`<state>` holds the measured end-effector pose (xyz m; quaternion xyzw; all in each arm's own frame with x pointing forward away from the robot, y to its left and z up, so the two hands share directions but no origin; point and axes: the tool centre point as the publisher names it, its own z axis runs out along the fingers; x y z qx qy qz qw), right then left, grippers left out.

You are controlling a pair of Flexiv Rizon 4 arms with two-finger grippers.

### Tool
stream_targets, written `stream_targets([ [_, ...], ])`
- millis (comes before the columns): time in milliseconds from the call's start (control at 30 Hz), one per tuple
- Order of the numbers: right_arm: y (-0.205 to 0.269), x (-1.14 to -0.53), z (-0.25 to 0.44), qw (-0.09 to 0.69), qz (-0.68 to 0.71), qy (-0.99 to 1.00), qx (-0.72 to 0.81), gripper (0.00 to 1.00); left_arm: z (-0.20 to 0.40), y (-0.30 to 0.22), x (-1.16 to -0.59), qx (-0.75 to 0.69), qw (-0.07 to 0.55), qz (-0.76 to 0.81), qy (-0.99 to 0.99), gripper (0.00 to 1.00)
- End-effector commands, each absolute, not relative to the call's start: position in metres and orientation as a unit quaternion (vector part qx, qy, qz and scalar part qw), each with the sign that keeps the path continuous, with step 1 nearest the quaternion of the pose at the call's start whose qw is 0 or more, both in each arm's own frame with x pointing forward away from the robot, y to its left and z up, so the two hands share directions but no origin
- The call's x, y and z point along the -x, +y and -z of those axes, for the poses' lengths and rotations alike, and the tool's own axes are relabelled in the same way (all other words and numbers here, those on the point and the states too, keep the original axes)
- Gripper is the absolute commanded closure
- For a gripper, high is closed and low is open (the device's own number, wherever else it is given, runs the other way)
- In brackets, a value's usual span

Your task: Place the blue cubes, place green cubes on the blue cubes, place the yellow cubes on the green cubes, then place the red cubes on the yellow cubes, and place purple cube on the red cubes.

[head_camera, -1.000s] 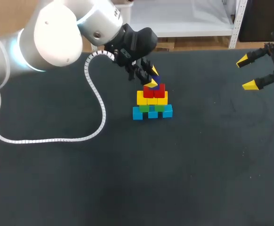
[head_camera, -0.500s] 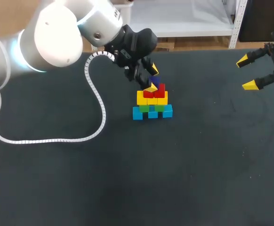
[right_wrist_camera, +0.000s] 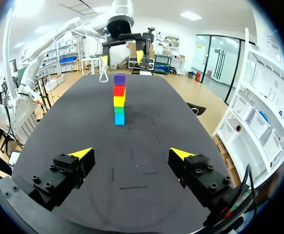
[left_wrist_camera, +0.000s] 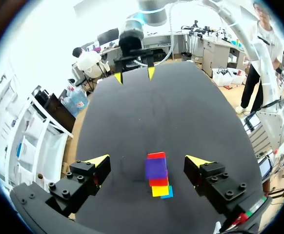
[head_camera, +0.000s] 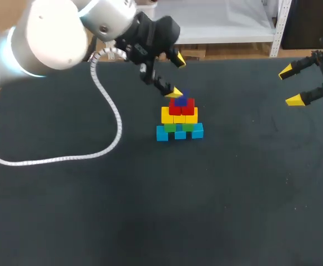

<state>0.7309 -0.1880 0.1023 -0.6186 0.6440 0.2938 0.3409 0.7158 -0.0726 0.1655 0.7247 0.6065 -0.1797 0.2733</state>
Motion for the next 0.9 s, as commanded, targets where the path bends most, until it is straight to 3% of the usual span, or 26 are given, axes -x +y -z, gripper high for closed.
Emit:
stream_targets([
  [33, -0.188, -0.731, -0.102, 0.342, -0.294, 0.644, 0.619, 0.00, -0.191, -0.032, -0.690, -0.718, 0.301, 0.178, 0.602, 0.00],
  [333, -0.188, -0.731, -0.102, 0.342, -0.294, 0.644, 0.619, 0.00, -0.203, 0.036, -0.690, -0.681, 0.258, 0.168, 0.664, 0.00],
  [467, -0.188, -0.731, -0.102, 0.342, -0.294, 0.644, 0.619, 0.00, -0.209, 0.059, -0.690, -0.663, 0.269, 0.139, 0.684, 0.00],
  [600, -0.188, -0.731, -0.102, 0.342, -0.294, 0.644, 0.619, 0.00, -0.214, 0.064, -0.691, -0.650, 0.317, 0.134, 0.678, 0.00],
  [900, -0.188, -0.731, -0.102, 0.342, -0.294, 0.644, 0.619, 0.00, -0.214, 0.064, -0.691, -0.650, 0.317, 0.134, 0.678, 0.00],
])
